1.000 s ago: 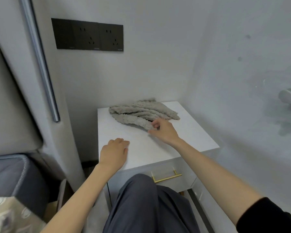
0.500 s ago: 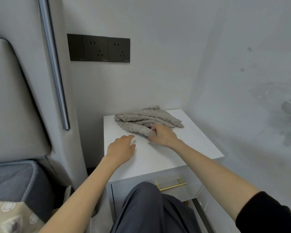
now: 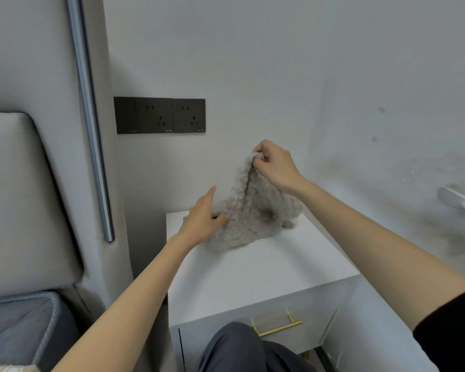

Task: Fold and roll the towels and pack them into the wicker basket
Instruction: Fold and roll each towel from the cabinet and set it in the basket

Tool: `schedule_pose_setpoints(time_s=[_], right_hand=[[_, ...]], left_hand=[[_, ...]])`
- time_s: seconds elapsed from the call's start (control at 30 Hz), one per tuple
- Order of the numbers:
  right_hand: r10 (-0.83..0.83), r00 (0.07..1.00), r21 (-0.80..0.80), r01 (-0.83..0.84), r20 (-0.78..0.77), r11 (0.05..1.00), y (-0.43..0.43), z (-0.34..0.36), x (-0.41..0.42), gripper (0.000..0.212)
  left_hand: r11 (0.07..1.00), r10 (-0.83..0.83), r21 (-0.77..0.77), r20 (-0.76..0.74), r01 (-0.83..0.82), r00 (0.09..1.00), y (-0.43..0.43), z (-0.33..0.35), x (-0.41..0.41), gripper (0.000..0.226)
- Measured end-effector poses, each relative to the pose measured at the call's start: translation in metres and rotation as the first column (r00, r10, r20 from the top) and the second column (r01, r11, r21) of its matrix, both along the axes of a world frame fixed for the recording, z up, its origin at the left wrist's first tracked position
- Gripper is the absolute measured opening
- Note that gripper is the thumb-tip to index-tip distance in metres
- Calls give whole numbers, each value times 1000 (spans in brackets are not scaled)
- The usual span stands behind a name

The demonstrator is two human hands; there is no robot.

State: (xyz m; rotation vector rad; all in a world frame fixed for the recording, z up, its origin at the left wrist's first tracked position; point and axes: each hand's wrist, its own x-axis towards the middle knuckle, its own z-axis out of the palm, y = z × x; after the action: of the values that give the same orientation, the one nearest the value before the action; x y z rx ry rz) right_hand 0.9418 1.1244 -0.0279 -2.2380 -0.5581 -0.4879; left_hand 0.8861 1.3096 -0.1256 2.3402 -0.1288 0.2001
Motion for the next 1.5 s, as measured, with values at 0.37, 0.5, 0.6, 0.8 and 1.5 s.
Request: schedule_pose_setpoints(time_s=[0.37,0.5,0.6,0.8,1.5], right_hand=[[65,994,397,-23,-91,917,-27,32,-21,8],[-52,989,445,107,-135,889,-48,28,-26,8],[-92,980,448,163,-176,879,-60,22,-33,12],[-124,970,396,201,-211,896,-80,14,-48,11],[-285,906,-179,238,-313,955,-94,-56,-22,10]], left_hand=[[902,-165,-410,-32,138,986,-32,30,-8,16],[887,-62,-462,-80,18,995,-21,40,-13,19],[881,-120,-466,-61,78,991,-13,48,-20,20],[982,-62,-179,22,65,998,7,57,-32,28],[898,195,362,182,-250,964,24,62,-9,13]])
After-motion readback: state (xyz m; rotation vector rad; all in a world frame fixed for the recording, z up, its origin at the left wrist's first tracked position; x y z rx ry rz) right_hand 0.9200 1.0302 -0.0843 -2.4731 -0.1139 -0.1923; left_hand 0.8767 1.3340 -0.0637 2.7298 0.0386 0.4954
